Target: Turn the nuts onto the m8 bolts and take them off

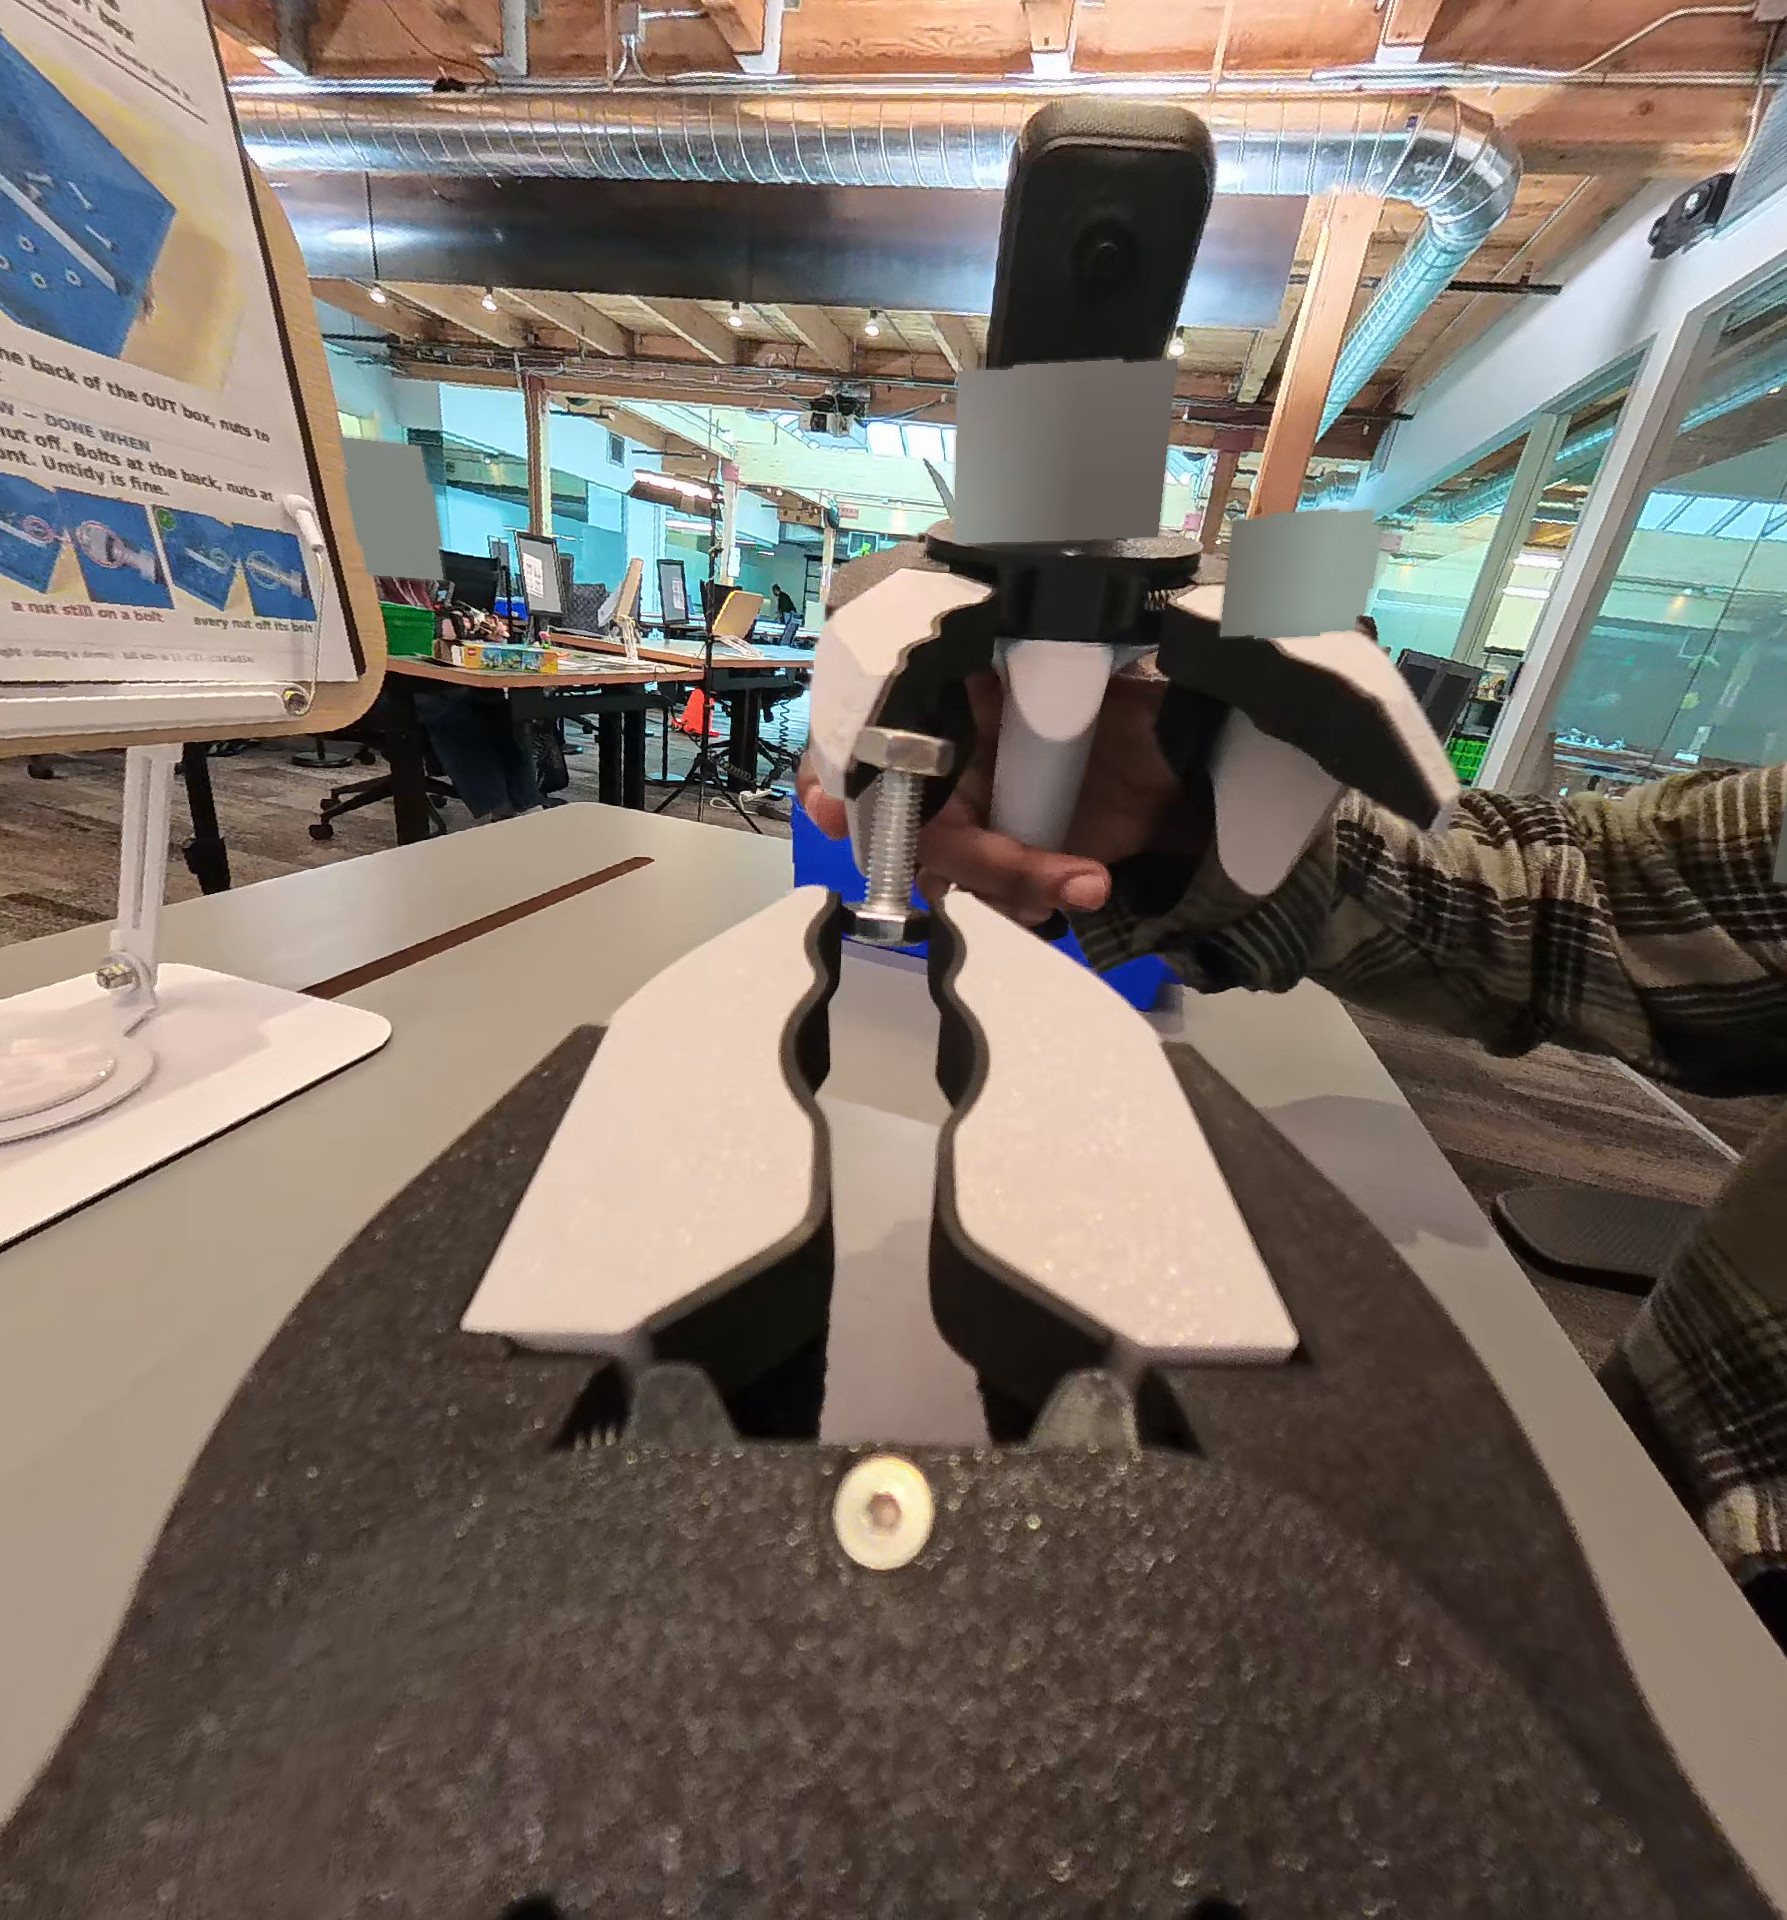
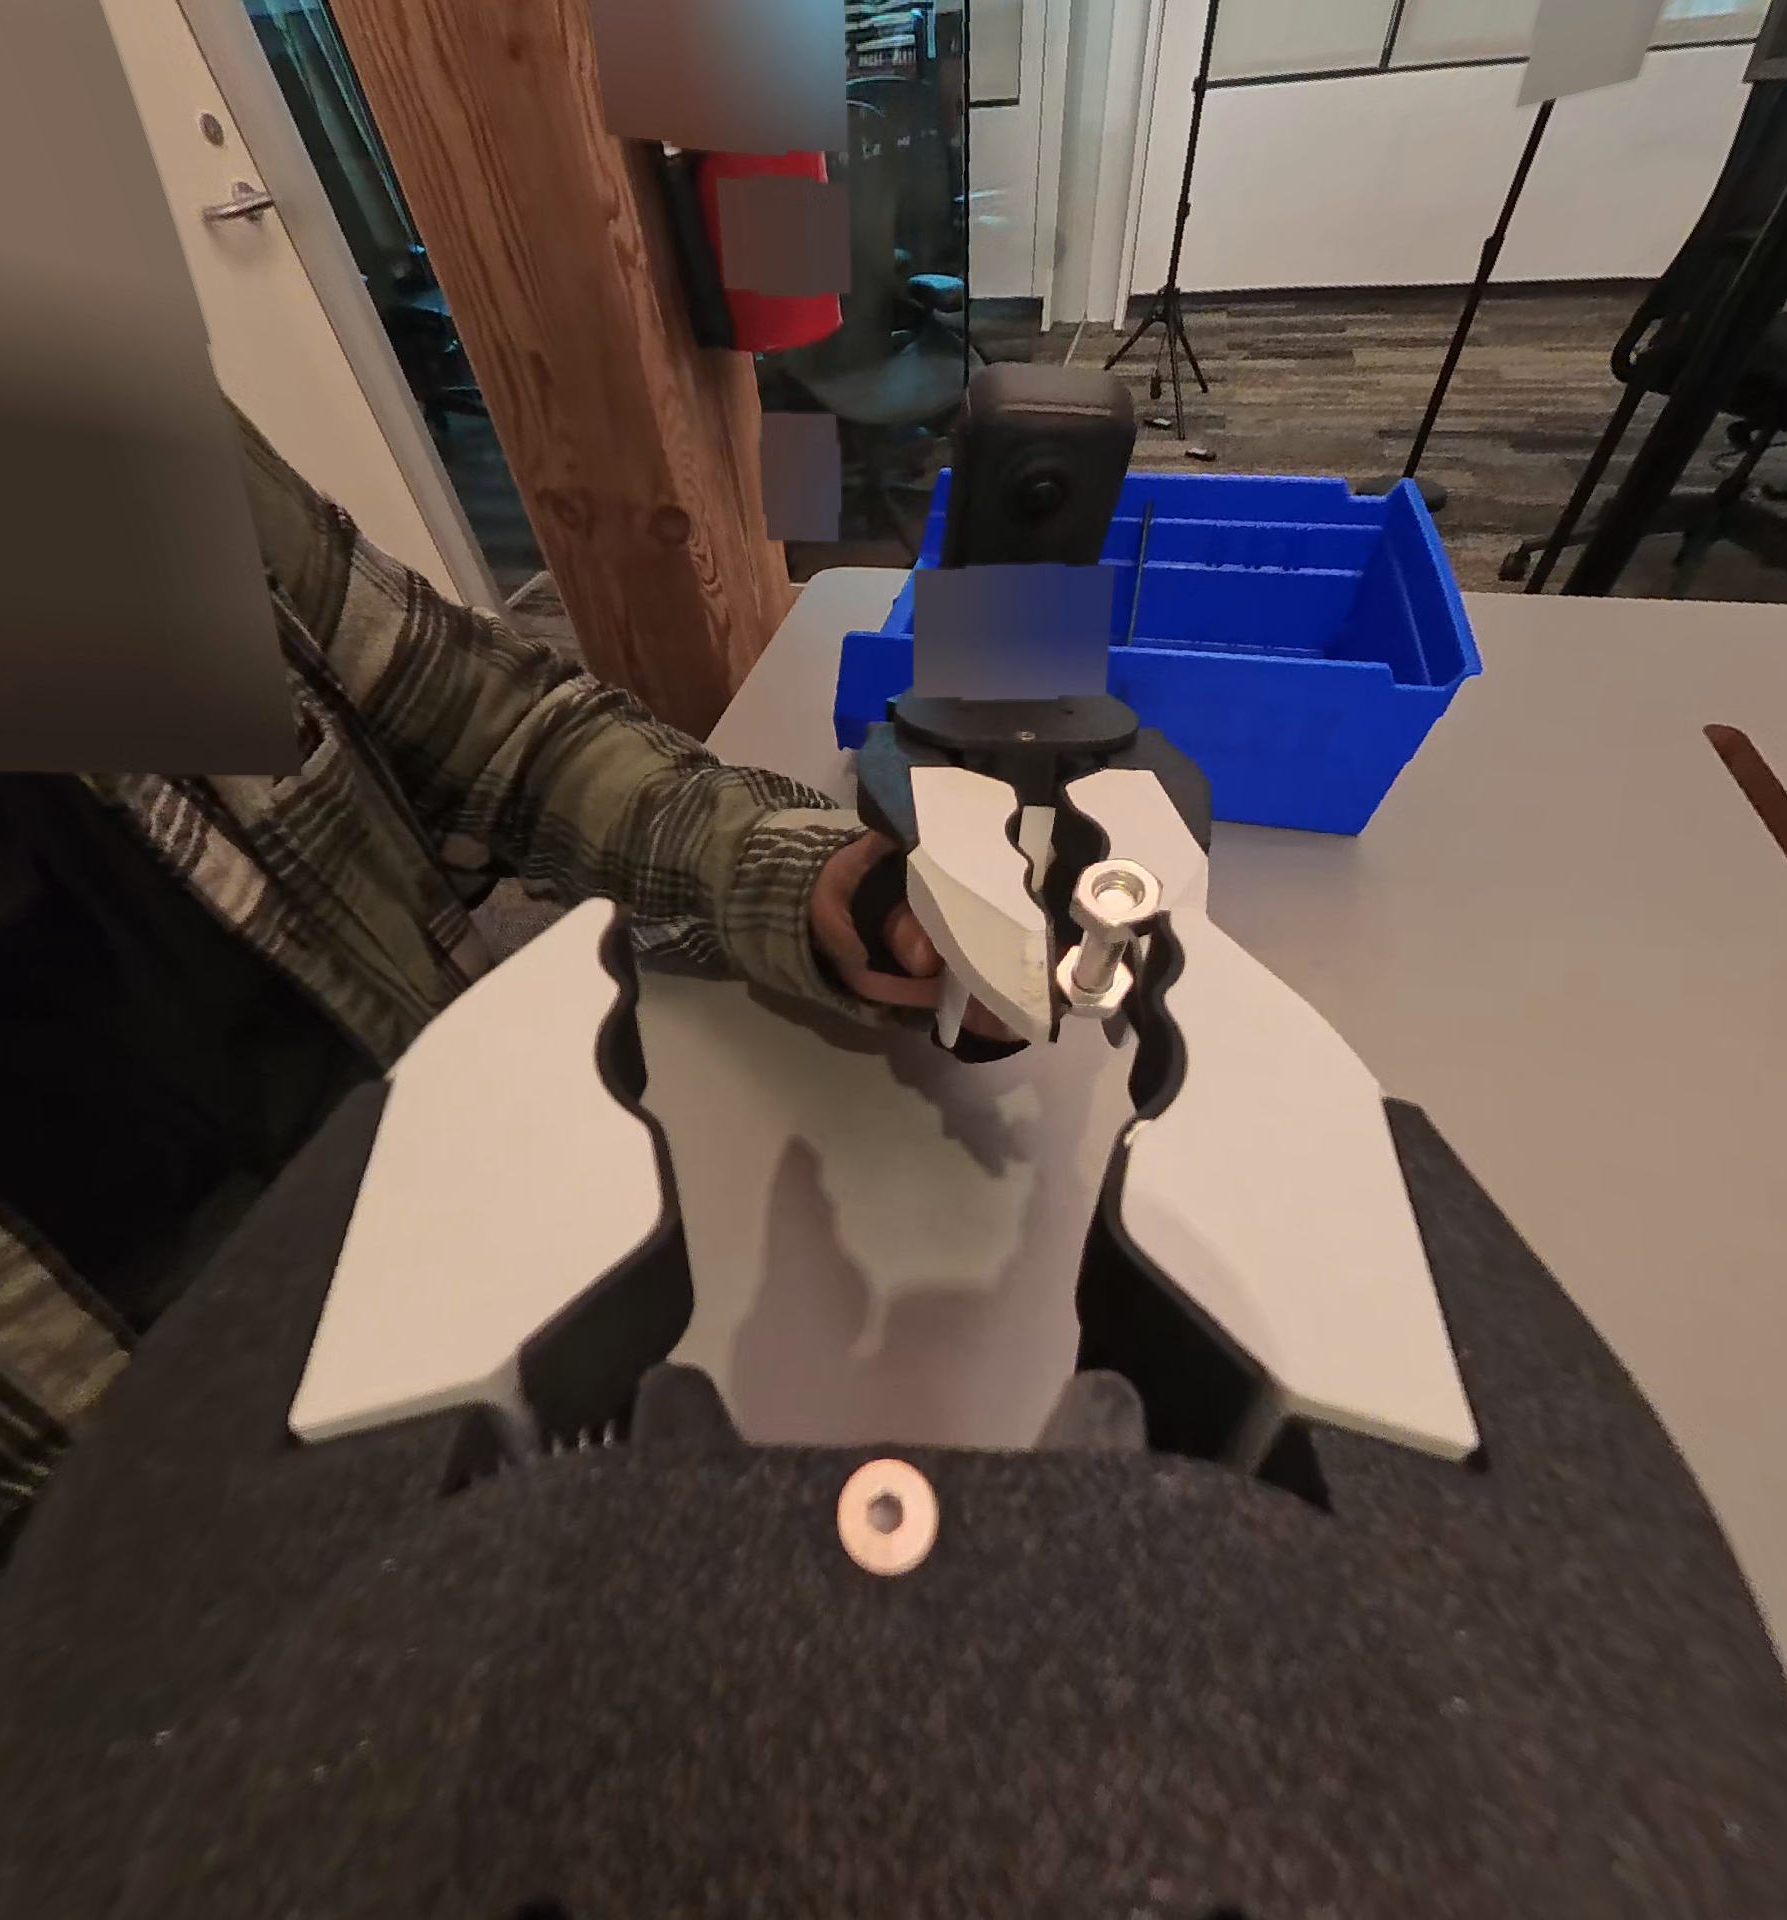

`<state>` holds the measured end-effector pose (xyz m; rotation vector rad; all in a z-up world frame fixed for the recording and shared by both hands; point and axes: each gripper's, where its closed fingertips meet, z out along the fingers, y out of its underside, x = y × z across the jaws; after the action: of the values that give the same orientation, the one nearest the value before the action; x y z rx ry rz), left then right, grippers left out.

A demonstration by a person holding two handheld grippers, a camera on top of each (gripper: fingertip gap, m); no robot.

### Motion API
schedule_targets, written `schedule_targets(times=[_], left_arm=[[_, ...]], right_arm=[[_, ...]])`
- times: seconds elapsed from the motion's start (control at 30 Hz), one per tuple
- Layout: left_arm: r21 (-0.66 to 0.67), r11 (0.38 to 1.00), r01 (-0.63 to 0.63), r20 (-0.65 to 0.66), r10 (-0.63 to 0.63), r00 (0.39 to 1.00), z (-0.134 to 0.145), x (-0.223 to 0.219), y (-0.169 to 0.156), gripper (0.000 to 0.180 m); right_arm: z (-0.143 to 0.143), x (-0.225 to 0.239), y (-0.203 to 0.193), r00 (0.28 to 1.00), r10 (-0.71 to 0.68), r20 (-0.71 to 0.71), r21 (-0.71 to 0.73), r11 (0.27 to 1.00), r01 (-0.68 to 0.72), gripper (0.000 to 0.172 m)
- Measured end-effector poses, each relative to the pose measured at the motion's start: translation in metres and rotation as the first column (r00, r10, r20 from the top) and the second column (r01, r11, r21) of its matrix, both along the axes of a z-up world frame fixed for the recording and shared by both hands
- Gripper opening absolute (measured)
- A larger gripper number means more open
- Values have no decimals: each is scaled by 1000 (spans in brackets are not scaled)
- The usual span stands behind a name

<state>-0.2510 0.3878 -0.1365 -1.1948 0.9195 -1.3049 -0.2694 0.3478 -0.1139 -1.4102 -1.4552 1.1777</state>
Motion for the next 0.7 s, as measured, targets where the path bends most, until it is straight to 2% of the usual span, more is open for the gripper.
schedule_targets(times=[0.23,0.57,0.7], left_arm=[[-4,1000,3,-2,-3,1000,0,1,0,15],[-7,1000,4,0,-4,1000,0,0,0,15],[-5,1000,14,-2,-14,1000,0,2,-2,15]], right_arm=[[3,5,5,999,-51,1,21,998,51,93],[6,8,-3,999,-42,-13,34,999,42,88],[9,5,2,998,-66,-24,38,997,66,92]])
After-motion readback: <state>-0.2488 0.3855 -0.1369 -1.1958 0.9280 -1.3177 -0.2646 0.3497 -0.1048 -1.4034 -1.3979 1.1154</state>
